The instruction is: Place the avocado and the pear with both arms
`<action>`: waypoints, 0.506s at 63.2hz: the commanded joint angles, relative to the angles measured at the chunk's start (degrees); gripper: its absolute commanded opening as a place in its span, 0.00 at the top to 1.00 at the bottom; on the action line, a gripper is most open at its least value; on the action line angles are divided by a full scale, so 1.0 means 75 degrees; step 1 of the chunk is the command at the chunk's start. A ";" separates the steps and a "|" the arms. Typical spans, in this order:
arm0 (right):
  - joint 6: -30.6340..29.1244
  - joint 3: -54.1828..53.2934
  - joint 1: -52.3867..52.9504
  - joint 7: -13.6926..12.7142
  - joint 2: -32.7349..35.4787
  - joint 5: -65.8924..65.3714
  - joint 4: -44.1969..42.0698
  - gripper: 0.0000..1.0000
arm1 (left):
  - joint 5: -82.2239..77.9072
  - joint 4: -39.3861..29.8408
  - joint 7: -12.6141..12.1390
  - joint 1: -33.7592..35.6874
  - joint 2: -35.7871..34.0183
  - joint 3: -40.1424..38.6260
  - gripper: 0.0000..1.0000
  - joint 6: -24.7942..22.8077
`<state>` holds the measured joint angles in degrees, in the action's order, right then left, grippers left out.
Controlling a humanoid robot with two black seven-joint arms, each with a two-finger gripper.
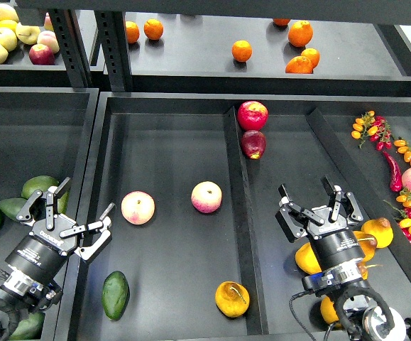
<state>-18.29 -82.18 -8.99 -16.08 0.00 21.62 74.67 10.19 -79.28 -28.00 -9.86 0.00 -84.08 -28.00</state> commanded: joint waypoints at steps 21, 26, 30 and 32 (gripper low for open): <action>-0.0140 -0.0023 -0.0091 0.0000 0.0000 0.0001 0.0052 0.00 | -0.0081 -0.0012 0.0000 -0.0045 0.0000 0.0488 0.00 0.0000; -0.0175 -0.0058 -0.0138 0.0000 0.0000 0.0001 0.0052 0.00 | -0.0035 0.0000 0.0000 -0.0033 0.0000 0.0465 0.00 0.0000; -0.0315 -0.0058 -0.0150 0.0000 0.0000 0.0001 0.0052 0.00 | 0.0000 0.0000 0.0000 -0.0010 0.0000 0.0512 0.00 0.0000; -0.0409 -0.0070 -0.0161 0.0000 0.0000 0.0001 0.0052 0.00 | 0.0012 0.0000 0.0000 -0.0010 0.0000 0.0558 0.00 0.0000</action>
<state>-19.67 -82.52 -9.95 -16.08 0.00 21.62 75.05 9.81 -79.36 -28.00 -10.11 0.00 -80.50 -28.00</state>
